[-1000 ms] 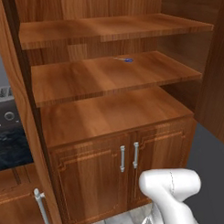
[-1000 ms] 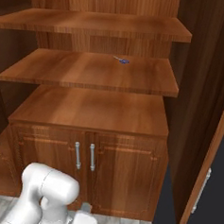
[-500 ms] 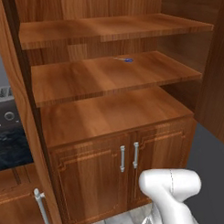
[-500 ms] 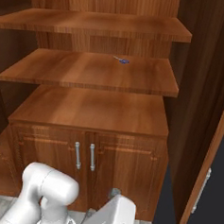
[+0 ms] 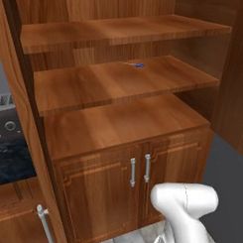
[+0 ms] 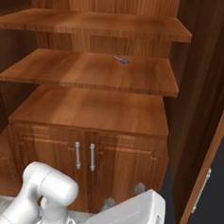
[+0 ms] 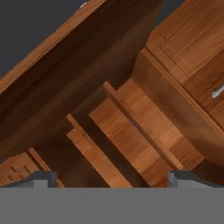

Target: Pick the avocado and bread from the counter and place them on the plate. Then pick the jam from the cabinet and place it next to the plate. Lastly close the cabinet door.

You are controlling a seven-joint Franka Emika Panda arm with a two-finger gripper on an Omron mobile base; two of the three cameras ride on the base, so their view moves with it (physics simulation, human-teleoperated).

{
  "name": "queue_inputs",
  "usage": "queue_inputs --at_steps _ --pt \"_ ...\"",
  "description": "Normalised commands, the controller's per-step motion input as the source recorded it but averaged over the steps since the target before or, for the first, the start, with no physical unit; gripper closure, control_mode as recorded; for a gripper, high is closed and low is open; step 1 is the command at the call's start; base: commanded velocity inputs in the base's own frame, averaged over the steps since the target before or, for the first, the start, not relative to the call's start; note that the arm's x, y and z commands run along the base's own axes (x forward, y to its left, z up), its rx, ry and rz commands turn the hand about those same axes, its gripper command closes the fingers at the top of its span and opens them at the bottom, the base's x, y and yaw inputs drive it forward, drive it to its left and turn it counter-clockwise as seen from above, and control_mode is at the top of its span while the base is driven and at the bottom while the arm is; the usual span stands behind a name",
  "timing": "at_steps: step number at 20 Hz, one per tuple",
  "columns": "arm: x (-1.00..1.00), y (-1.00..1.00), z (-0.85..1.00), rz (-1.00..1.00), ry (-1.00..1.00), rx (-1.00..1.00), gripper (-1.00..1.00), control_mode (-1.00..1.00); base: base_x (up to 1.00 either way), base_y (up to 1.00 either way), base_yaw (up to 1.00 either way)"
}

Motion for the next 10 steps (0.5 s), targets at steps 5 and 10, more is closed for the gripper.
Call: queue_inputs --at_steps 5,10 --pt "0.01 -0.59 -0.28 0.00 0.00 0.14 -1.00 -1.00 0.00 0.00 0.00" --pt "0.04 -0.35 -0.19 0.00 0.00 0.08 -1.00 -1.00 0.00 0.00 0.00"
